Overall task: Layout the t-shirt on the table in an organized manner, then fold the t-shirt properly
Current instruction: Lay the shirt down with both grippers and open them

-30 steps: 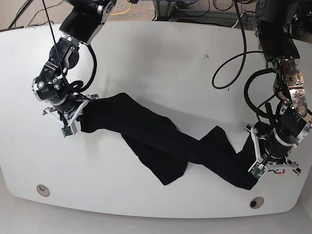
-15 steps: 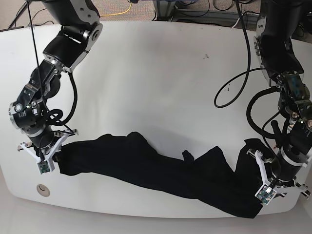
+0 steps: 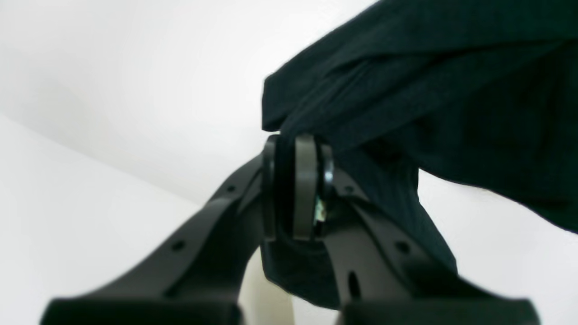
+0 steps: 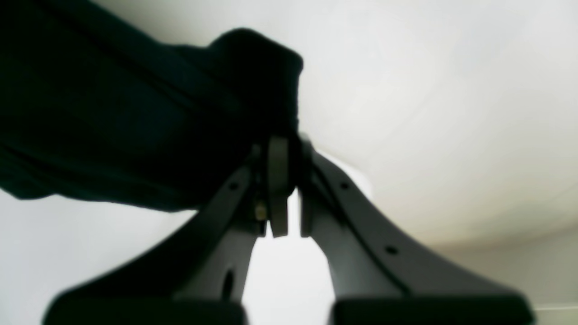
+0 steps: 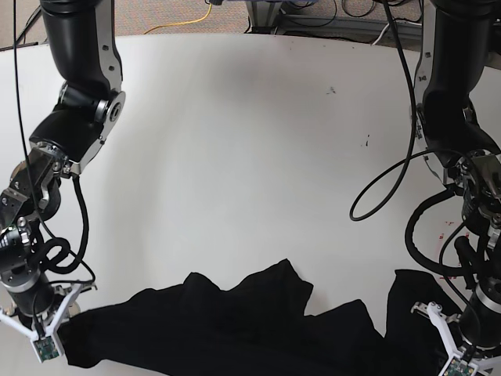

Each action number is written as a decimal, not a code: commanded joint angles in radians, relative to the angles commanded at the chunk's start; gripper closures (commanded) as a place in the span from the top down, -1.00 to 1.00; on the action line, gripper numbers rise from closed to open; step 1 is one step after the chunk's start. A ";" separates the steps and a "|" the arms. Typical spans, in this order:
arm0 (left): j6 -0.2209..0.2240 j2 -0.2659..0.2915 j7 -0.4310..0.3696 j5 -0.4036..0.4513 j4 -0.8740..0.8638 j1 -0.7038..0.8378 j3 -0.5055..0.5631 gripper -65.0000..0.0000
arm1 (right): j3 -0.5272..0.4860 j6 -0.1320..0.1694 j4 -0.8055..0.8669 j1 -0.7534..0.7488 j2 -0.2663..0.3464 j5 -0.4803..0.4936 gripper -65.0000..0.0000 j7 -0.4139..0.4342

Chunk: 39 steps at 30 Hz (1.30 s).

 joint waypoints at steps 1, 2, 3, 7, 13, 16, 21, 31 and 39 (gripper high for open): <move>0.000 0.000 0.000 0.000 -0.008 -0.005 0.006 -0.99 | -0.003 0.000 0.000 0.003 0.000 0.000 -0.93 -0.002; 0.000 0.000 0.000 0.000 -0.014 -0.003 0.011 -0.99 | -0.005 0.000 0.000 0.002 -0.002 0.000 -0.93 -0.003; 0.000 0.000 0.000 -0.002 -0.014 0.000 0.011 -0.99 | -0.005 0.000 0.000 0.000 -0.002 0.000 -0.93 -0.011; 0.000 0.000 0.000 -0.003 -0.015 0.063 0.011 -0.99 | 0.000 0.000 0.008 -0.068 -0.006 0.000 -0.93 -0.034; 0.000 0.000 0.003 -0.006 -0.003 0.242 0.008 -0.99 | 0.002 0.000 0.044 -0.250 -0.008 0.003 -0.93 -0.035; 0.000 -0.003 0.003 -0.006 0.017 0.379 0.008 -0.99 | 0.002 0.000 0.117 -0.377 -0.044 -0.002 -0.93 -0.038; 0.000 -0.005 0.003 -0.006 0.069 0.614 0.008 -0.99 | 0.002 0.000 0.195 -0.543 -0.104 -0.002 -0.93 -0.097; 0.000 -0.002 0.114 -0.006 0.100 0.893 0.006 -0.99 | 0.021 0.000 0.203 -0.769 -0.173 -0.003 -0.93 -0.109; 0.000 -0.003 0.114 -0.006 0.100 1.108 0.005 -0.99 | 0.021 0.000 0.201 -0.885 -0.173 -0.003 -0.92 -0.109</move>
